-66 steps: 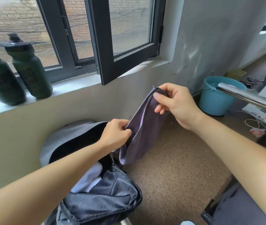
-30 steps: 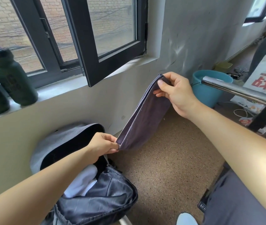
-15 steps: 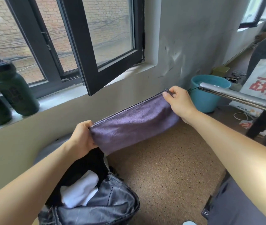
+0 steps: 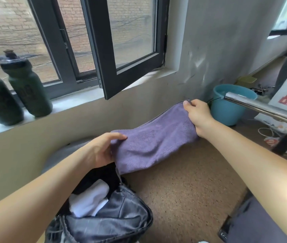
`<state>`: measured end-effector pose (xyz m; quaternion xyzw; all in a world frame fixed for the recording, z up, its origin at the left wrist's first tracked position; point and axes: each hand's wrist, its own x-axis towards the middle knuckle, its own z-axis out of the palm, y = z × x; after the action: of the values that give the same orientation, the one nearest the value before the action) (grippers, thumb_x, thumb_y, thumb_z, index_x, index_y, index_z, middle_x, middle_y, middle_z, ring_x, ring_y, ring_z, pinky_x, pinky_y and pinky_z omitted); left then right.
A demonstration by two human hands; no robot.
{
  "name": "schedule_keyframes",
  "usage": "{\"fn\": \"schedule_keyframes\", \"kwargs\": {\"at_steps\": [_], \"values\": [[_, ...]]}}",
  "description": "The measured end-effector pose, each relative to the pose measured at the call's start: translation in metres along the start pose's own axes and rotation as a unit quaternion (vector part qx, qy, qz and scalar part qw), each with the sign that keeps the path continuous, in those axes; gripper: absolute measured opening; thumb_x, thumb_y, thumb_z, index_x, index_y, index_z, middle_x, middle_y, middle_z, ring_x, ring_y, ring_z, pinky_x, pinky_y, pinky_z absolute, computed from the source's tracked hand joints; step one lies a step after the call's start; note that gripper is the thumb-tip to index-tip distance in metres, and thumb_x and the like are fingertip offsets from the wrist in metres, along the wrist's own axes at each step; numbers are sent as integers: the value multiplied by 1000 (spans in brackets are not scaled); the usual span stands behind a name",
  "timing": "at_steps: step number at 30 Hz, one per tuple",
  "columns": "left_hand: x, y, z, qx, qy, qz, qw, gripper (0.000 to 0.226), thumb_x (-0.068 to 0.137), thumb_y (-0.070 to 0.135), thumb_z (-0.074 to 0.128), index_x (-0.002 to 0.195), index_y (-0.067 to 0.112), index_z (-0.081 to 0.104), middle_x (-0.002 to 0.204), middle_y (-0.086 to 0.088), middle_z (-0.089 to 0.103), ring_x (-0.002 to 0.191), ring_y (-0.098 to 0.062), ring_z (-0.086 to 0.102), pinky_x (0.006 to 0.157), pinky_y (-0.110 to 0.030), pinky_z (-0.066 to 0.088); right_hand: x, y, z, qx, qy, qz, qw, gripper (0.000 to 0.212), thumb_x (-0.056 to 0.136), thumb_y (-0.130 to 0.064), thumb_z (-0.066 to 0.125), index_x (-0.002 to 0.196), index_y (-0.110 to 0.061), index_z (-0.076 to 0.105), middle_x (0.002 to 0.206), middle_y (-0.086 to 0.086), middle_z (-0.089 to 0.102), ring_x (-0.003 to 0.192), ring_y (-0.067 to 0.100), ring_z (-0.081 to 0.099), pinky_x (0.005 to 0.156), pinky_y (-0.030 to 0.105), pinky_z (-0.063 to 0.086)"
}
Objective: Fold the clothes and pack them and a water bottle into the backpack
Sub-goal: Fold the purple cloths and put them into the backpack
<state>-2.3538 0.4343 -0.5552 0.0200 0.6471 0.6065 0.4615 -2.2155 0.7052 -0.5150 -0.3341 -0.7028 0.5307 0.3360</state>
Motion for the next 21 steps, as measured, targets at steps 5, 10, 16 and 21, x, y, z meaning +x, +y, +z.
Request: {"fn": "schedule_keyframes", "kwargs": {"at_steps": [5, 10, 16, 21], "values": [[12, -5, 2, 10, 113, 132, 985, 22, 88, 30, 81, 102, 13, 78, 100, -3, 79, 90, -21, 73, 88, -39, 59, 3, 5, -9, -68, 19, -26, 997, 37, 103, -24, 57, 69, -18, 41, 65, -2, 36, 62, 14, 30, 55, 31, 26], [10, 0, 2, 158, 219, 353, 896, 29, 105, 37, 56, 104, 11, 70, 100, -2, 76, 85, -6, 63, 80, -25, 50, 3, 12, -9, -171, 32, -65, 983, 25, 101, -27, 57, 87, -7, 56, 76, 3, 52, 69, 19, 42, 57, 30, 33], [8, 4, 2, 164, 267, 317, 895, 44, 92, 53, 56, 95, 10, 66, 101, -11, 74, 86, -19, 61, 93, -48, 52, -2, 11, 1, -149, -10, -54, 987, 28, 102, -28, 56, 80, -13, 50, 72, -1, 46, 64, 14, 38, 57, 31, 32], [-11, 9, 21, 102, 232, 270, 929, 38, 92, 47, 57, 95, 11, 67, 99, -10, 76, 93, -23, 71, 89, -45, 58, -21, 4, 18, -8, -111, 1, 994, 33, 100, -25, 63, 70, -18, 50, 69, 0, 45, 67, 14, 41, 62, 30, 33]]}}
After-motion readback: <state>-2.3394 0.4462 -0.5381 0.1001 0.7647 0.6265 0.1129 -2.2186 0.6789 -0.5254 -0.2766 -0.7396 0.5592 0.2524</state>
